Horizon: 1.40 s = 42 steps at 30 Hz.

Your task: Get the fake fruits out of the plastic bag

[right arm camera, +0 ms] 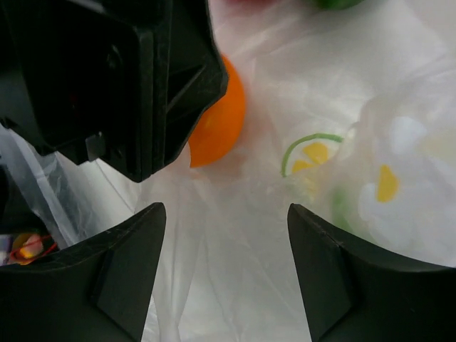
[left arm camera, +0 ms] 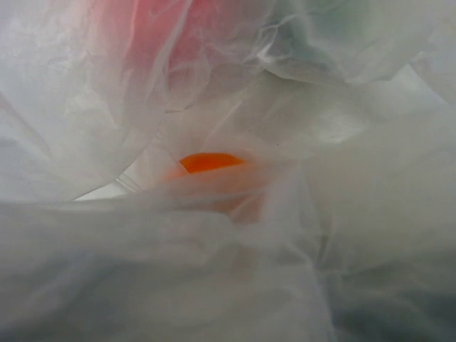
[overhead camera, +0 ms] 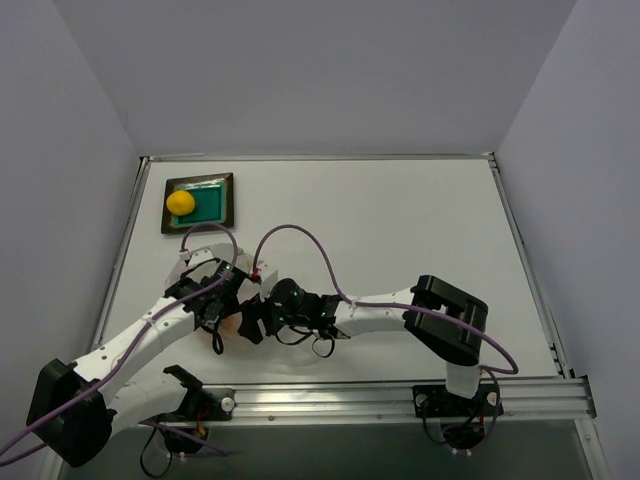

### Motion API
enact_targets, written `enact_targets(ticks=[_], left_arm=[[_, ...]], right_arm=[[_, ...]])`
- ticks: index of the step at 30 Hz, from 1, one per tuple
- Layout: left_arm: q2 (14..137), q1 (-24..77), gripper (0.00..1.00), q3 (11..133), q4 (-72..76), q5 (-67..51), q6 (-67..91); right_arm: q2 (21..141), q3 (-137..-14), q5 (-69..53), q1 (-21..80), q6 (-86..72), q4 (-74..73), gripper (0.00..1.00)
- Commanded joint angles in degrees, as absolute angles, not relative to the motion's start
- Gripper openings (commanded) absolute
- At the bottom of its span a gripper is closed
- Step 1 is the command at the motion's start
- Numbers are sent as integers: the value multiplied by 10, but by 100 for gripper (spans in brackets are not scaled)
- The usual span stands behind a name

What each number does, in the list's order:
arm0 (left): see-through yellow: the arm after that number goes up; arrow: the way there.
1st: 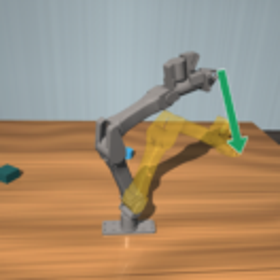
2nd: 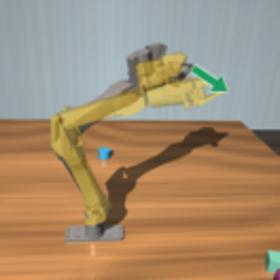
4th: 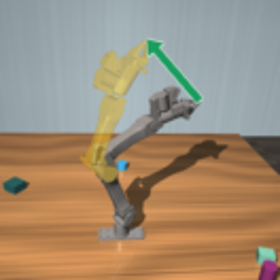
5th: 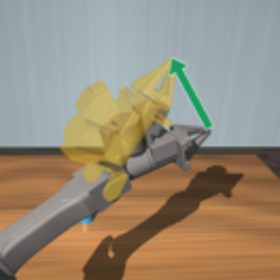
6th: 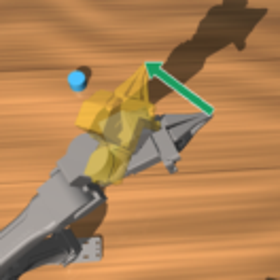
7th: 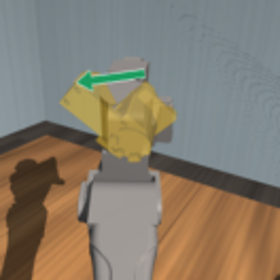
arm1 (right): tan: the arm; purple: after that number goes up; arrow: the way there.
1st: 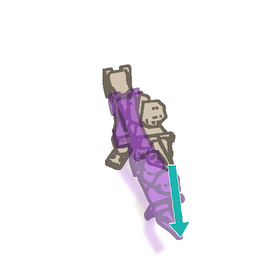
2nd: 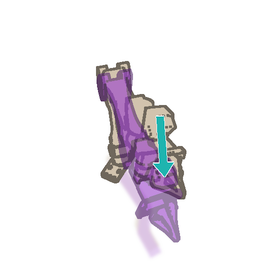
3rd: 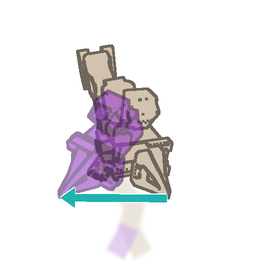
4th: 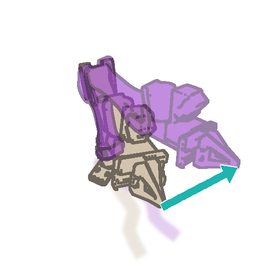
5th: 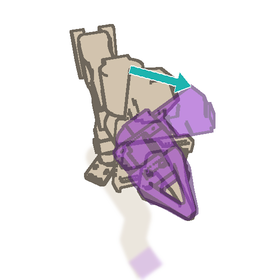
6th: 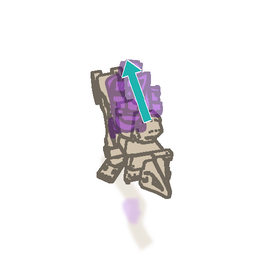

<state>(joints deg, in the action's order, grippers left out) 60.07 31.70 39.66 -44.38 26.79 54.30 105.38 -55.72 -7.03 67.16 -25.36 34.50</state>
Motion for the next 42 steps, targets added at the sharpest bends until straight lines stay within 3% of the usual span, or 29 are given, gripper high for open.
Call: enact_targets(ticks=[1, 4, 5, 6, 8, 9, 19, 26, 31, 35, 42], left_arm=[[582, 309, 63, 410, -466, 262, 546], [577, 308, 63, 416, -471, 252, 544], [575, 308, 63, 418, -475, 251, 542], [573, 308, 63, 419, -482, 250, 541], [569, 306, 63, 421, -490, 246, 532], [566, 306, 63, 422, -500, 243, 529], [556, 304, 65, 441, -517, 188, 509], [555, 291, 57, 495, -440, 212, 497], [578, 286, 56, 545, -432, 228, 484], [530, 280, 53, 501, -442, 221, 502], [468, 274, 44, 425, -487, 192, 528]], right_arm=[[1071, -590, -156, 678, -241, 346, 66], [1078, -598, -172, 697, -230, 346, 53], [1079, -599, -177, 702, -228, 349, 33], [1082, -601, -178, 707, -221, 350, 22], [1089, -606, -166, 721, -212, 348, 2], [1093, -610, -164, 724, -200, 342, 0], [1074, -602, -20, 751, -176, 299, 0], [996, -615, 84, 729, -150, 290, 0], [955, -619, 64, 748, -102, 272, 0], [968, -556, -12, 778, -115, 334, 0], [1045, -560, -6, 819, -117, 343, 0]])
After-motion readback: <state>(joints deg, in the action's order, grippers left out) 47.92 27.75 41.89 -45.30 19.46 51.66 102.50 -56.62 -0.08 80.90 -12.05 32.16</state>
